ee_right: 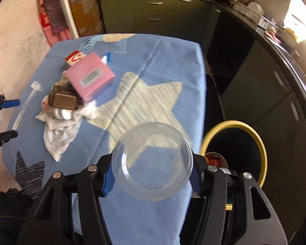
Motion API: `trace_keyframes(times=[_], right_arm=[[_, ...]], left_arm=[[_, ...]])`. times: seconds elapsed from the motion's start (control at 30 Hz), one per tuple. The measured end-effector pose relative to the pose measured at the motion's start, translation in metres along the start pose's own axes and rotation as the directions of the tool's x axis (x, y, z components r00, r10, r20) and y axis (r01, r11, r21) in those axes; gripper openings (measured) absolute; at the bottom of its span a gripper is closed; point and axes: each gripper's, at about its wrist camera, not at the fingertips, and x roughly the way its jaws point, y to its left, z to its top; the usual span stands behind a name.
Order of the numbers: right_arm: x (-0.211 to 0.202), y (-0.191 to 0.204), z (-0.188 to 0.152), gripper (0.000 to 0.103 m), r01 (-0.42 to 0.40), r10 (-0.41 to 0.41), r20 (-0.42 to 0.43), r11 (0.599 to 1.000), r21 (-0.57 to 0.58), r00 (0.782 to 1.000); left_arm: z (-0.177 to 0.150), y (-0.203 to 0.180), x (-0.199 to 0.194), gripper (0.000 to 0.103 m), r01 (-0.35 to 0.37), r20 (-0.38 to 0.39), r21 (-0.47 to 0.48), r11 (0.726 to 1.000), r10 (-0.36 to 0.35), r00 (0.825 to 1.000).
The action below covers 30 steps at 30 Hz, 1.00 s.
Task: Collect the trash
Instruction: 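Carry the plastic cup over the bin and open the right gripper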
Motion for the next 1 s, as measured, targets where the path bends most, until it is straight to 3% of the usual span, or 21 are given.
trace_keyframes(times=[0.13,0.3,0.5,0.57,0.6,0.67,1.0], right_arm=[[0.005,-0.063,-0.012,0.056,0.081,-0.08,-0.01,0.987,0.14,0.997],[0.04,-0.127,-0.029,0.056,0.153,-0.134,-0.09,0.951,0.27,0.987],[0.075,-0.167,-0.043,0.057,0.197,-0.15,-0.161,0.922,0.335,0.976],[0.081,-0.176,-0.045,0.059,0.206,-0.153,-0.175,0.915,0.346,0.973],[0.082,-0.179,-0.046,0.067,0.213,-0.158,-0.177,0.911,0.354,0.971],[0.078,-0.182,-0.047,0.072,0.225,-0.176,-0.164,0.905,0.362,0.971],[0.038,-0.148,-0.057,0.075,0.159,-0.147,-0.06,0.928,0.338,0.987]], left_arm=[[0.006,-0.009,0.004,0.092,0.002,-0.006,0.019,1.0,-0.002,1.0],[0.012,-0.02,0.008,0.092,0.002,-0.017,0.044,0.999,-0.002,1.0],[0.015,-0.024,0.011,0.092,-0.01,-0.036,0.06,0.998,0.012,0.999],[0.016,-0.025,0.012,0.092,-0.014,-0.04,0.06,0.998,0.016,0.999],[0.016,-0.025,0.013,0.092,-0.014,-0.041,0.06,0.998,0.017,0.999],[0.017,-0.025,0.014,0.092,-0.014,-0.044,0.061,0.998,0.017,0.999],[0.023,-0.031,0.022,0.092,-0.002,-0.061,0.076,0.997,0.007,0.998]])
